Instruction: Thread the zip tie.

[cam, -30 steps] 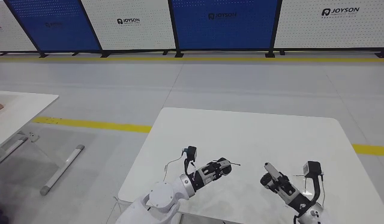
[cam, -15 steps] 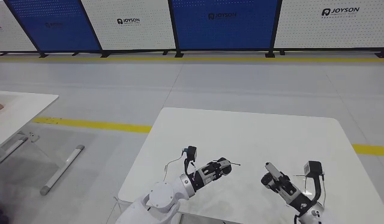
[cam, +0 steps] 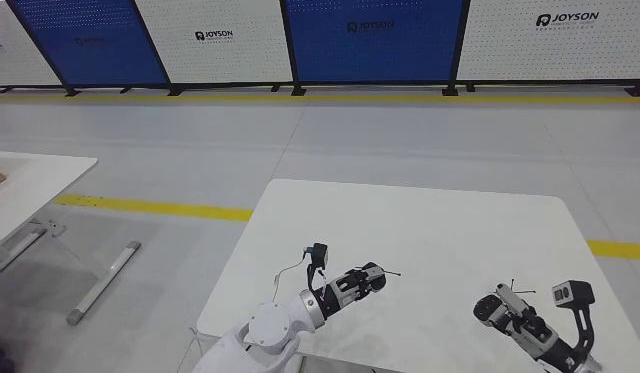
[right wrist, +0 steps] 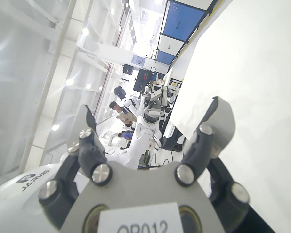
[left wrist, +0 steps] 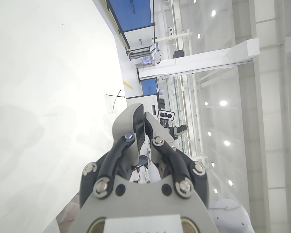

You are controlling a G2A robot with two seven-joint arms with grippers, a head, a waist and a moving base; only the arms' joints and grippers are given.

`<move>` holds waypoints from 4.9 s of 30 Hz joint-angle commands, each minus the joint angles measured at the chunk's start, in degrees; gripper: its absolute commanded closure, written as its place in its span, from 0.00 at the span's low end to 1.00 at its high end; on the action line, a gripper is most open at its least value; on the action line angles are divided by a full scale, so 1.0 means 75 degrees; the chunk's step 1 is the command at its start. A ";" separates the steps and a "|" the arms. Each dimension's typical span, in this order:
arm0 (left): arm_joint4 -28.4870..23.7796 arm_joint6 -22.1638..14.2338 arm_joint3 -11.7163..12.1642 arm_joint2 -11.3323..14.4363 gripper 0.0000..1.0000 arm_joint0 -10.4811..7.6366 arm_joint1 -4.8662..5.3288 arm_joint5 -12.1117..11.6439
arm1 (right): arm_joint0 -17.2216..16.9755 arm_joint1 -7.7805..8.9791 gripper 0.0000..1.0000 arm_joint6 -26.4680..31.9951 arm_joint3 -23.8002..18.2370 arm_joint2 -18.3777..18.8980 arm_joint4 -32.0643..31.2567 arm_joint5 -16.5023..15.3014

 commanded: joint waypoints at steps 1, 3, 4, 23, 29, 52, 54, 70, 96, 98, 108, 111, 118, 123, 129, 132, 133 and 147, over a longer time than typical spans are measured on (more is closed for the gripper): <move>0.0000 0.0000 0.0000 0.0000 1.00 0.0000 0.0000 0.0000 | 0.0000 0.0000 0.00 0.0000 0.0001 0.0000 0.0000 -0.0001; 0.0000 0.0000 0.0000 0.0000 1.00 0.0000 0.0000 0.0000 | 0.0000 0.0000 0.00 0.0000 0.0001 0.0000 0.0000 -0.0001; 0.0000 0.0000 0.0000 0.0000 1.00 0.0000 0.0000 0.0000 | 0.0000 0.0000 0.00 0.0000 0.0001 0.0000 0.0000 -0.0001; 0.0021 0.0229 -0.1136 -0.0134 1.00 0.0278 0.0024 -0.0529 | 0.0000 0.0000 0.00 0.0000 0.0001 0.0000 0.0000 -0.0001; 0.0122 0.0390 -0.1931 -0.0387 1.00 0.0607 0.0078 -0.0489 | 0.0000 0.0000 0.00 0.0000 0.0001 0.0000 0.0000 -0.0001; 0.0917 0.0671 -0.1108 0.0034 1.00 0.0189 0.0020 -0.0088 | 0.0000 0.0000 0.00 0.0000 0.0001 0.0000 0.0000 -0.0001; 0.1027 0.0751 -0.0859 0.0155 1.00 0.0084 -0.0003 0.0032 | 0.0000 0.0000 0.00 0.0000 0.0001 0.0000 0.0000 -0.0001; 0.0992 0.0993 -0.1002 0.0135 1.00 0.0022 -0.0025 -0.0173 | 0.0000 0.0000 0.00 0.0000 0.0001 0.0000 0.0000 -0.0001; 0.1482 0.1196 -0.1257 0.0134 1.00 0.0351 0.0002 -0.0236 | 0.0000 0.0000 0.00 0.0000 0.0001 0.0000 0.0000 -0.0001; 0.1413 0.1228 -0.1069 0.0199 1.00 0.0249 -0.0019 0.0071 | 0.0000 0.0000 0.00 0.0000 0.0001 0.0000 0.0000 -0.0001; 0.1388 0.1245 -0.1062 0.0208 1.00 0.0234 -0.0024 0.0086 | 0.0000 0.0000 0.00 0.0000 0.0001 0.0000 0.0000 -0.0001; 0.1388 0.1245 -0.1062 0.0208 1.00 0.0234 -0.0024 0.0086 | 0.0000 0.0000 0.00 0.0000 0.0001 0.0000 0.0000 -0.0001; 0.1388 0.1245 -0.1062 0.0208 1.00 0.0234 -0.0024 0.0086 | 0.0000 0.0000 0.00 0.0000 0.0001 0.0000 0.0000 -0.0001; 0.1388 0.1245 -0.1062 0.0208 1.00 0.0234 -0.0024 0.0086 | 0.0000 0.0000 0.00 0.0000 0.0001 0.0000 0.0000 -0.0001; 0.1388 0.1245 -0.1062 0.0208 1.00 0.0234 -0.0024 0.0086 | 0.0000 0.0000 0.00 0.0000 0.0001 0.0000 0.0000 -0.0001; 0.1388 0.1245 -0.1062 0.0208 1.00 0.0234 -0.0024 0.0086 | 0.0000 0.0000 0.00 0.0000 0.0001 0.0000 0.0000 -0.0001; 0.1388 0.1245 -0.1062 0.0208 1.00 0.0234 -0.0024 0.0086 | 0.0000 0.0000 0.00 0.0000 0.0001 0.0000 0.0000 -0.0001; 0.1707 0.1605 -0.2189 -0.0067 1.00 0.0680 0.0029 -0.0538 | 0.0000 0.0000 0.00 0.0000 0.0001 0.0000 0.0000 -0.0001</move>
